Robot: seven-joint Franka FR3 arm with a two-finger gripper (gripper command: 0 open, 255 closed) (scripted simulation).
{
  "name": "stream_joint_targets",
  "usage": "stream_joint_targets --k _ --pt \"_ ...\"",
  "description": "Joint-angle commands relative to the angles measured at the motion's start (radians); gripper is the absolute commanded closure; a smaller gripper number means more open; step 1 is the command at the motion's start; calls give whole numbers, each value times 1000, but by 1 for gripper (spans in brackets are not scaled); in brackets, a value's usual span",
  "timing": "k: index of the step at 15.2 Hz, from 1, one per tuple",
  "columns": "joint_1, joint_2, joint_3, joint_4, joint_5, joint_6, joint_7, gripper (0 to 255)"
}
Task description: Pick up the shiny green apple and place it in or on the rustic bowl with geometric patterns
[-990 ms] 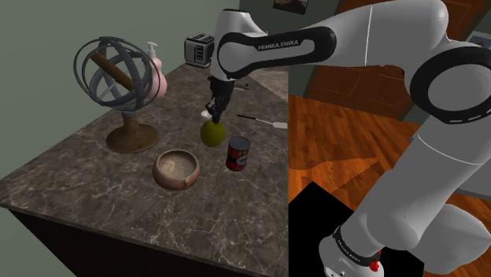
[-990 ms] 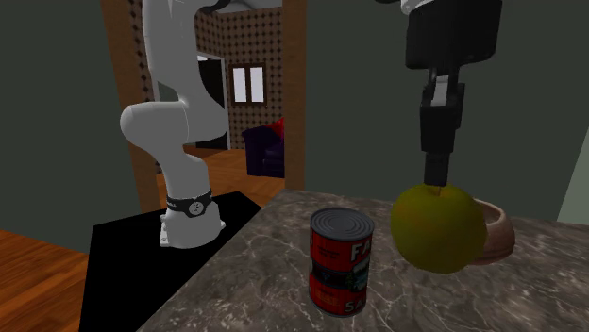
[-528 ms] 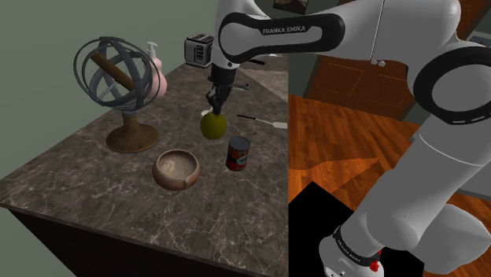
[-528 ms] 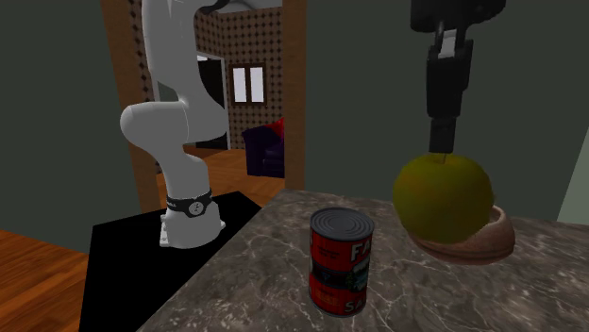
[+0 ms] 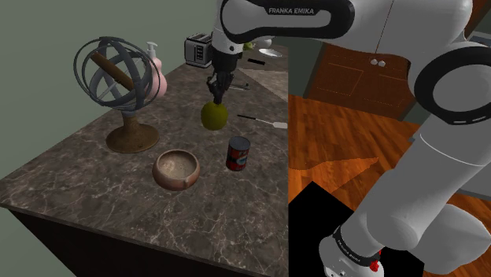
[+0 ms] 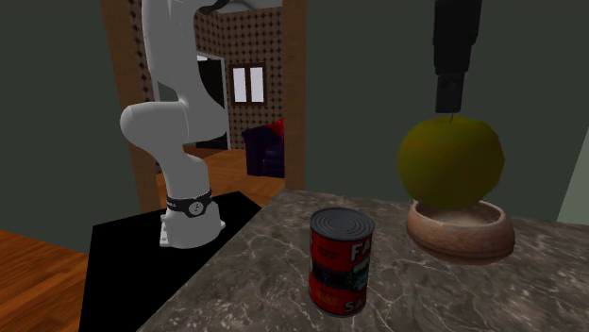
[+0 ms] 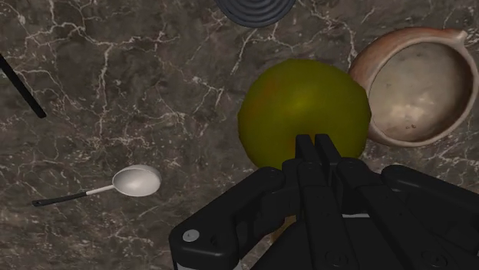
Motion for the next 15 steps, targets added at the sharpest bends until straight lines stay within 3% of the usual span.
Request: stream_joint_targets --k 1,8,15 --pt "0 3 0 30 -1 -27 1 255" --pt "72 47 61 169 -22 -120 137 255" --pt "173 161 128 408 -69 -248 297 255"
